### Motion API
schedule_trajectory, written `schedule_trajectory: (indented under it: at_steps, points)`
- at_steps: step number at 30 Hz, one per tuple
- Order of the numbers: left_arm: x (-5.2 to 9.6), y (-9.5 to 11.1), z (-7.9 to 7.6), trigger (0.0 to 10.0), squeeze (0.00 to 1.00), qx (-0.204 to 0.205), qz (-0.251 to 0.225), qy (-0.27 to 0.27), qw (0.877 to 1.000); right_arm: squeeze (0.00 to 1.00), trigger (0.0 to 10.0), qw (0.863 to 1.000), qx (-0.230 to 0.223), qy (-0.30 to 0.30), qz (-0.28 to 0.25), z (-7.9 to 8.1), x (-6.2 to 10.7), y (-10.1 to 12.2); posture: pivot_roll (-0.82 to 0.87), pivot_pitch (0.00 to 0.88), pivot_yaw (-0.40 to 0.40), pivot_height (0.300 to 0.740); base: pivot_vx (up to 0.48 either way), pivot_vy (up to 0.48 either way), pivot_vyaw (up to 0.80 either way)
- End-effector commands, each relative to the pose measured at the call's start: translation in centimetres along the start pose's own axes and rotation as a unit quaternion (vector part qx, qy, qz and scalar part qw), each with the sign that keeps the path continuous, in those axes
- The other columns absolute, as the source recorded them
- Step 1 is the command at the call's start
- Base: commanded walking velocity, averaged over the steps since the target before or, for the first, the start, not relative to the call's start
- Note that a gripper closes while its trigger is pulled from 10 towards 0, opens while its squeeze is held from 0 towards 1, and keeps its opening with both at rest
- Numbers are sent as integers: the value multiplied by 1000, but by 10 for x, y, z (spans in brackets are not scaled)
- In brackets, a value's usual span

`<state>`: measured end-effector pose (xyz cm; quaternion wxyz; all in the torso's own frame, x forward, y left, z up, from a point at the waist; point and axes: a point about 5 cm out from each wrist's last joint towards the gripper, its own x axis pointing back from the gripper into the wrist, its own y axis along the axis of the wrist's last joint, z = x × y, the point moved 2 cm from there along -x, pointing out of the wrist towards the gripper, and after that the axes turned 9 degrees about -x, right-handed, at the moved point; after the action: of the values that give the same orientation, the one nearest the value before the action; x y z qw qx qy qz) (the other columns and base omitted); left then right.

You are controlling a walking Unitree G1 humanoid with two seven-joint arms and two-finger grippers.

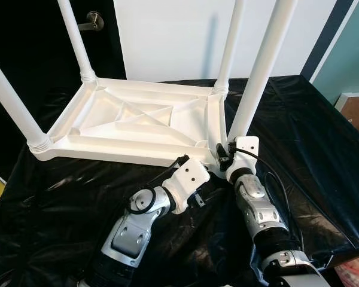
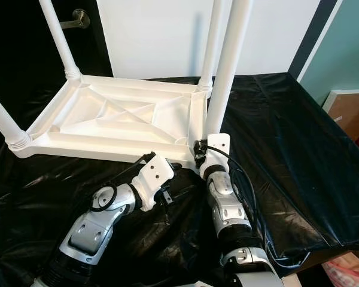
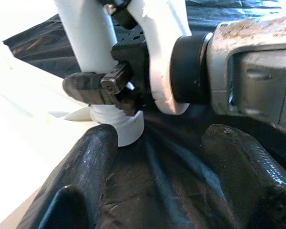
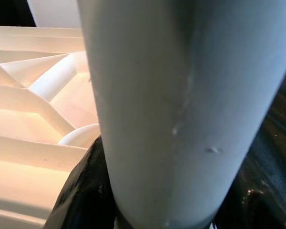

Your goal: Building children table

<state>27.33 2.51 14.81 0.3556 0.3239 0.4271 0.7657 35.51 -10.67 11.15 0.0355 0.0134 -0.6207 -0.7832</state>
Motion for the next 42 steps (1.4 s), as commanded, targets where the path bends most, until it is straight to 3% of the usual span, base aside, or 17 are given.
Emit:
schedule_trajectory:
  at_steps: [1, 13, 14, 19, 21, 23, 33, 35, 42]
  points:
    - [-2, -5, 0, 10000, 0, 4, 14, 33, 999, 0, 10000, 998, -13, 9, 54, 5, 7, -26, 36, 22, -63, 740, 0, 0, 0]
    - [0, -6, 1, 10000, 0, 2, 16, 35, 999, 0, 10000, 1000, -4, 17, 26, 13, 14, -10, 30, 18, -61, 740, 0, 0, 0]
    - [0, -6, 1, 10000, 0, 2, 16, 36, 999, 1000, 10000, 1000, -2, 17, 20, 12, 14, -8, 30, 19, -63, 740, 0, 0, 0]
    - [-1, -6, 1, 10000, 0, 5, 16, 37, 999, 1000, 10000, 999, 8, 39, 0, 9, 15, 1, 33, 21, -64, 740, 0, 0, 0]
    - [0, -7, 1, 10000, 0, 6, 17, 39, 999, 1000, 10000, 997, 17, 75, -8, 6, 18, 5, 33, 23, -64, 740, 0, 0, 0]
    - [1, -8, 1, 10000, 0, 6, 19, 40, 999, 1000, 10000, 993, 16, 114, -9, -6, 23, 10, 34, 26, -64, 740, 0, 0, 0]
    - [2, -9, 3, 10000, 0, 6, 20, 41, 999, 1000, 10000, 981, 44, 187, 20, -34, 27, 12, 27, 32, -51, 740, 0, 0, 0]
    - [2, -8, 3, 10000, 0, 6, 20, 40, 999, 0, 10000, 972, 61, 226, 29, -36, 26, 13, 19, 38, -42, 740, 0, 0, 0]
    - [1, -8, 5, 10000, 0, 5, 19, 38, 999, 0, 10000, 952, 81, 290, 54, -35, 12, 18, 14, 38, -34, 740, 0, 0, 0]
